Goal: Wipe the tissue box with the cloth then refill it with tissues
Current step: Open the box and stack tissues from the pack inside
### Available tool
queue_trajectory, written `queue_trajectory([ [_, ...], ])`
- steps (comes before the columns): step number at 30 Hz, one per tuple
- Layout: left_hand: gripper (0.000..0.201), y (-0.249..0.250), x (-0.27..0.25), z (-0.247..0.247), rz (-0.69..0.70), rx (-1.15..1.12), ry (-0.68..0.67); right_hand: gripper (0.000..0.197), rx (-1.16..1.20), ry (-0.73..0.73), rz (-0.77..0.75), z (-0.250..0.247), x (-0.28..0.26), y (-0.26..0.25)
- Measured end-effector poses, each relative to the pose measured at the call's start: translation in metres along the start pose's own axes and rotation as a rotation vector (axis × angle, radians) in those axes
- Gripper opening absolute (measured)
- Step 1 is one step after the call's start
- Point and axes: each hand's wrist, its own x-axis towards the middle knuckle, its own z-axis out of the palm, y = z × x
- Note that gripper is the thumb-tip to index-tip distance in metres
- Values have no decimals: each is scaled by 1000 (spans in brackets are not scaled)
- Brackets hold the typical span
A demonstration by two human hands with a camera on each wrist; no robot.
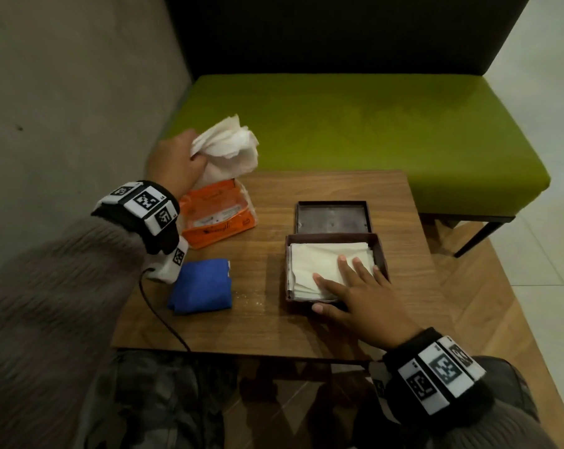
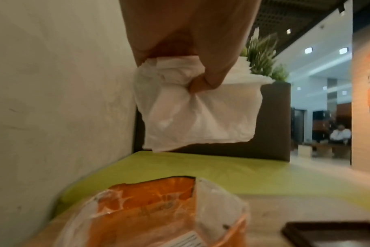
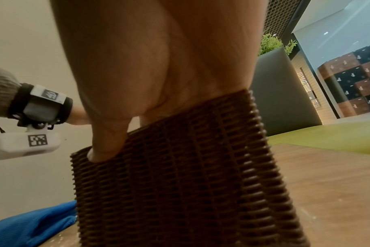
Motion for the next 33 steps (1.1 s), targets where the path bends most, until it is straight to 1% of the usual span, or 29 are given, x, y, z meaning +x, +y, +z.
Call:
queue_trajectory([
  [2,25,4,-13,-9,-93,-205,8,115,36,-23,1,-4,-2,-1],
  [4,29,13,-30,-17,-218,-465,-33,107,78,-57,15,-11,-4,-2],
  [5,32,17,-39,-19,-288,-589,-68,108,92,-65,16,-16,-5,-4],
  [6,33,22,-50,-21,-352,-711,-109,110,104,-52,17,-21,-6,-6],
  [8,30,33,-74,-24,-435,-957,-168,113,155,61,-3,-30,-11,-10],
  [9,28,39,-88,-25,-458,-1071,-189,111,225,156,-30,-34,-16,-13],
  [10,27,45,-103,-26,-477,-1174,-211,103,335,253,-60,-37,-21,-19],
  [11,25,51,-118,-25,-500,-1262,-235,90,481,337,-95,-41,-28,-25],
  [12,26,57,-133,-22,-530,-1330,-276,75,651,378,-108,-43,-34,-32],
  [13,29,62,-148,-18,-551,-1385,-327,64,833,366,-112,-45,-40,-39],
  [14,32,68,-162,-13,-568,-1413,-381,62,1007,314,-106,-45,-45,-46],
  [15,39,74,-176,-9,-585,-1435,-420,64,1162,249,-100,-42,-49,-52],
  [16,46,80,-189,-5,-612,-1454,-447,66,1305,187,-98,-36,-52,-56],
  [17,49,84,-201,-1,-651,-1474,-465,64,1449,134,-103,-29,-55,-59],
  [18,46,89,-214,2,-671,-1508,-493,59,1556,106,-101,-20,-58,-61],
  [19,41,91,-225,6,-672,-1563,-518,53,1622,111,-90,-11,-61,-62],
  [21,39,94,-245,10,-651,-1663,-598,37,1643,181,-16,5,-68,-63],
  [23,37,93,-258,15,-637,-1668,-653,30,1641,214,18,21,-71,-61],
  [26,44,91,-274,21,-646,-1535,-656,34,1689,183,15,34,-77,-64],
  [28,36,89,-278,24,-628,-1469,-651,35,1723,174,7,38,-82,-67],
  [30,25,90,-281,26,-620,-1478,-669,35,1754,166,-9,41,-84,-66],
  [31,25,90,-281,25,-628,-1495,-674,36,1774,156,-19,41,-85,-65],
  [33,32,89,-283,26,-652,-1526,-682,39,1807,126,-46,43,-87,-64],
])
